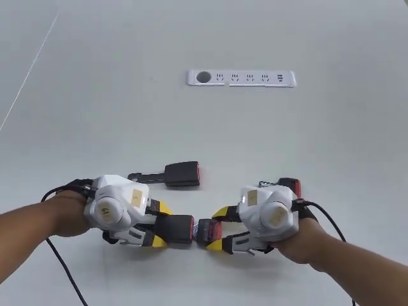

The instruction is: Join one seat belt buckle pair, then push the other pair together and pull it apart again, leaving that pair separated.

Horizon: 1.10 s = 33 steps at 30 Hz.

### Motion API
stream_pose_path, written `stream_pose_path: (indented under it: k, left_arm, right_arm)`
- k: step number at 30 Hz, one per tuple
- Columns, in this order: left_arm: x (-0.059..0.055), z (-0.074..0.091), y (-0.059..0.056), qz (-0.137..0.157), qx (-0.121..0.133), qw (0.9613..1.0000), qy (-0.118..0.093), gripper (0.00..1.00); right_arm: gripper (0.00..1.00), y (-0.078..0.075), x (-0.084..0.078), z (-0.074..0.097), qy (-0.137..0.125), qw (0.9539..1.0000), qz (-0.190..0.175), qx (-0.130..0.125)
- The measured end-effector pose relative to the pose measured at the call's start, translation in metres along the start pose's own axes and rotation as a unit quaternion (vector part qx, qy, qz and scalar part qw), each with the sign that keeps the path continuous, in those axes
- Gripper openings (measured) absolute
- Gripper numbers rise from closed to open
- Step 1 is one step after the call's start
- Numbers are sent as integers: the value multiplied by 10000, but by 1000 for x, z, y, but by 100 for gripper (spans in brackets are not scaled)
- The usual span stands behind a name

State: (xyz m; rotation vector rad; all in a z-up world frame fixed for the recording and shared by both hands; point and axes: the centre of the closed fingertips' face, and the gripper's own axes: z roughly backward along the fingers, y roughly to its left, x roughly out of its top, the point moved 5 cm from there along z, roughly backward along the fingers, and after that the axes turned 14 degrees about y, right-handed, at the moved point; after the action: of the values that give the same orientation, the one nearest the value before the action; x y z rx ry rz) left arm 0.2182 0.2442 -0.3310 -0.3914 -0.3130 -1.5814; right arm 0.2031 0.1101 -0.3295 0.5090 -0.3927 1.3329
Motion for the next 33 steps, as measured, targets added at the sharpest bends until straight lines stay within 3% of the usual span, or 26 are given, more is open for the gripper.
stream_pose_path:
  k: [17, 26, 33]
  left_arm:
    - [-6, -3, -1, -29, -25, 10000, -31, 32]
    - [-4, -2, -3, -57, 0, 10000, 31, 32]
    - [0, -2, -5, 3, 70, 9994, 346, 33]
  right_arm:
    - [30, 1, -2, 0, -97, 9999, 0, 59]
    - [31, 1, -2, 0, -115, 9999, 17, 78]
    - [33, 3, 0, 0, 11, 10000, 89, 31]
